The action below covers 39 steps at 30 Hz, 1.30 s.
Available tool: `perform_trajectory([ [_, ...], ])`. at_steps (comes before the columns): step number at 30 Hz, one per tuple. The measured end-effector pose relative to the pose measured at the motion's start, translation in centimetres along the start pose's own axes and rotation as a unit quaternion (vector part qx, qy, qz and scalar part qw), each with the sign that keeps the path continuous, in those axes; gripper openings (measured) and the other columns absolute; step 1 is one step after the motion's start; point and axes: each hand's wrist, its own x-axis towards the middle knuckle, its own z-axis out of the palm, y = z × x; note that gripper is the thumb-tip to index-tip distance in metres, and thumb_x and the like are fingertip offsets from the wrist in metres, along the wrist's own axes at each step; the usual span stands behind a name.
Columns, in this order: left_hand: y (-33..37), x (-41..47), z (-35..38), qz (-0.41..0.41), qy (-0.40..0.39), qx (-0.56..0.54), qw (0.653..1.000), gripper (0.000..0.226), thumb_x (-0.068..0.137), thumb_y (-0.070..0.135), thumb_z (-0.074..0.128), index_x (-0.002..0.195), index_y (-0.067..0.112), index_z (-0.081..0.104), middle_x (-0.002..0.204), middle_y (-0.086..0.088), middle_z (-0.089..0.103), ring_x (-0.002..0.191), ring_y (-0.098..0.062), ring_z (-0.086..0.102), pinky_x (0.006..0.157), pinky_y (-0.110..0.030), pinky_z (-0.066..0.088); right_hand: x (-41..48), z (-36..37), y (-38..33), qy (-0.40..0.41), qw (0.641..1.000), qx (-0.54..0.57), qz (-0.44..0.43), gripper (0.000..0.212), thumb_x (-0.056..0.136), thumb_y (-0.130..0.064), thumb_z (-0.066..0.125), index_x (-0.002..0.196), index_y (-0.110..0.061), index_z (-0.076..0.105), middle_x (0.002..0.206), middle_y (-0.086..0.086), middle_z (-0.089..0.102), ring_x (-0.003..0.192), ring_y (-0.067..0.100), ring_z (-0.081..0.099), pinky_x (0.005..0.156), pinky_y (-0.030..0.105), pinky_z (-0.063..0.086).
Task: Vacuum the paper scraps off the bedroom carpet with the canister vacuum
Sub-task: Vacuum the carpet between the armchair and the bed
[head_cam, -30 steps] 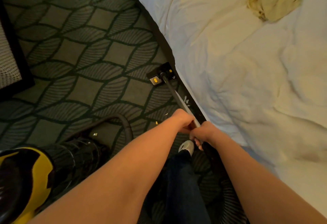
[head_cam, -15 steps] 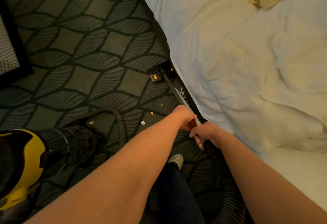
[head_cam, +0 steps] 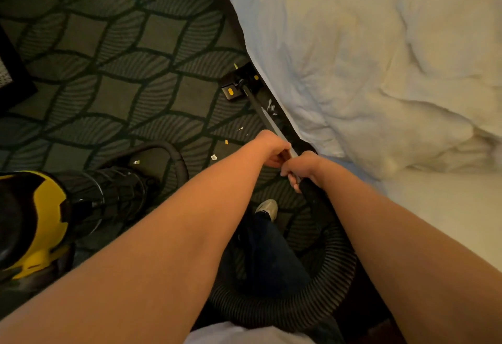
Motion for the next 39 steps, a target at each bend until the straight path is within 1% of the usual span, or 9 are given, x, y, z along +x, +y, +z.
perform_trajectory([
  [2, -0.3, -0.2, 0.4, -0.002, 0.0, 0.001, 1.0, 0.029, 0.093, 0.018, 0.06, 0.114, -0.001, 0.058, 0.1, -0.015, 0.068, 0.087, -0.024, 0.067, 0.069, -0.033, 0.055, -0.4, 0.1, 0.5, 0.001, 1.0, 0.001, -0.006, 0.036, 0.09, 0.001, 0.057, 0.122, -0.008, 0.042, 0.045, 0.006, 0.048, 0.032, 0.01, 0.044, 0.036, 0.02, 0.043],
  [5, -0.7, -0.5, 1.2, 0.0, 0.001, 0.006, 1.0, 0.027, 0.093, 0.017, 0.059, 0.113, -0.001, 0.06, 0.088, -0.012, 0.066, 0.072, -0.019, 0.064, 0.065, -0.031, 0.053, -0.8, 0.1, 1.4, 0.003, 1.0, 0.0, -0.014, 0.039, 0.091, 0.001, 0.057, 0.127, -0.004, 0.045, 0.05, 0.007, 0.048, 0.035, 0.011, 0.044, 0.036, 0.018, 0.042],
  [10, -1.7, -1.4, 2.5, -0.02, -0.003, 0.015, 1.0, 0.029, 0.092, 0.018, 0.061, 0.114, -0.002, 0.06, 0.102, -0.016, 0.07, 0.091, -0.024, 0.07, 0.056, -0.03, 0.054, -1.0, 0.1, 3.5, 0.002, 1.0, -0.003, -0.009, 0.038, 0.09, -0.002, 0.059, 0.122, -0.013, 0.041, 0.04, 0.003, 0.051, 0.035, 0.012, 0.048, 0.041, 0.023, 0.045],
  [14, -2.4, -1.9, 3.7, -0.013, -0.013, 0.013, 1.0, 0.025, 0.093, 0.015, 0.058, 0.111, -0.003, 0.06, 0.105, -0.017, 0.069, 0.095, -0.025, 0.069, 0.069, -0.031, 0.056, -1.7, -0.2, 4.9, 0.0, 1.0, -0.015, -0.003, 0.025, 0.089, -0.003, 0.06, 0.113, 0.001, 0.055, 0.051, 0.007, 0.052, 0.044, 0.014, 0.049, 0.049, 0.027, 0.047],
  [17, -2.6, -2.3, 4.4, -0.016, -0.018, 0.014, 1.0, 0.023, 0.094, 0.015, 0.057, 0.109, -0.002, 0.06, 0.106, -0.016, 0.069, 0.099, -0.025, 0.068, 0.07, -0.031, 0.055, -2.3, -0.6, 5.6, -0.006, 1.0, -0.014, -0.007, 0.028, 0.091, -0.003, 0.059, 0.118, 0.0, 0.053, 0.057, 0.007, 0.052, 0.045, 0.014, 0.048, 0.046, 0.025, 0.047],
  [25, -3.8, -3.6, 6.9, -0.015, -0.022, 0.047, 0.999, 0.019, 0.093, 0.014, 0.057, 0.079, 0.003, 0.052, 0.068, -0.011, 0.06, 0.059, -0.019, 0.062, 0.059, -0.03, 0.056, -3.7, -1.0, 8.9, 0.0, 1.0, -0.014, -0.001, 0.034, 0.09, -0.002, 0.058, 0.122, 0.004, 0.048, 0.055, 0.008, 0.052, 0.044, 0.014, 0.048, 0.047, 0.026, 0.046],
  [32, -6.3, -4.7, 7.4, -0.01, -0.06, 0.129, 0.99, 0.019, 0.095, 0.014, 0.053, 0.079, 0.004, 0.054, 0.07, -0.01, 0.06, 0.059, -0.017, 0.061, 0.057, -0.028, 0.055, -4.1, 1.5, 12.0, 0.015, 1.0, 0.0, 0.014, 0.006, 0.089, -0.002, 0.057, 0.092, 0.0, 0.051, 0.046, 0.008, 0.05, 0.042, 0.018, 0.047, 0.048, 0.03, 0.047],
  [36, -8.8, -4.7, 7.2, -0.003, -0.085, 0.171, 0.982, 0.02, 0.095, 0.018, 0.055, 0.081, 0.003, 0.053, 0.082, -0.013, 0.066, 0.063, -0.019, 0.063, 0.068, -0.032, 0.057, -4.9, 4.1, 13.9, 0.03, 0.999, 0.03, 0.02, 0.009, 0.087, -0.001, 0.058, 0.09, -0.001, 0.05, 0.043, 0.008, 0.049, 0.04, 0.018, 0.046, 0.044, 0.027, 0.044],
  [39, -10.5, -4.9, 6.4, 0.007, -0.095, 0.193, 0.977, 0.017, 0.095, 0.02, 0.056, 0.088, 0.004, 0.056, 0.078, -0.011, 0.066, 0.064, -0.018, 0.064, 0.063, -0.029, 0.056, -5.7, 6.2, 14.6, 0.041, 0.998, 0.05, 0.023, 0.008, 0.087, -0.001, 0.06, 0.089, 0.0, 0.052, 0.046, 0.009, 0.05, 0.042, 0.019, 0.047, 0.045, 0.028, 0.045],
])
